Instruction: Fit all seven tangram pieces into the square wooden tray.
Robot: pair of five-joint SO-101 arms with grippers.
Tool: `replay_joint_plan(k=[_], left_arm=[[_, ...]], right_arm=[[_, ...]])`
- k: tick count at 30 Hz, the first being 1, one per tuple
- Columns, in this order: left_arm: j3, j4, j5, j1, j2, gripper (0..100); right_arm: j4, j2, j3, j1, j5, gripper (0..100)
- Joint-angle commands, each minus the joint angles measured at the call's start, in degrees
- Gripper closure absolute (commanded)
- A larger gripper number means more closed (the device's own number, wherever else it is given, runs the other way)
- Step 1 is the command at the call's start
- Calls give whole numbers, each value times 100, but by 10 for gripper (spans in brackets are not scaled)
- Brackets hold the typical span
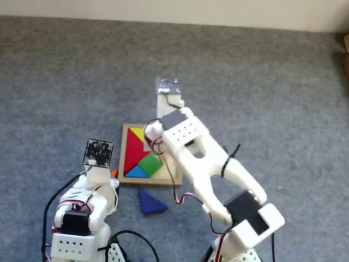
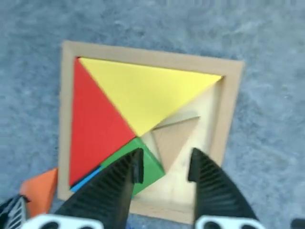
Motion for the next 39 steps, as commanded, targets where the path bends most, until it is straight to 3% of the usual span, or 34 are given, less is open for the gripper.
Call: replay_joint_plan(k=[1,11,23,32,39], left_arm=[[119,26,53,-4,4,991],[119,26,53,-4,4,991],[119,26,53,-4,4,991],[119,26,53,-4,4,991],[119,26,53,-4,4,991]], right_arm=[[-40,-163,-242,374,580,974],[-338,1059,-286,207,651,995],[-321,1051,-295,-330,651,994],[-110,-523,-22,-180,651,994],[-31,-2149,725,347,659,994]])
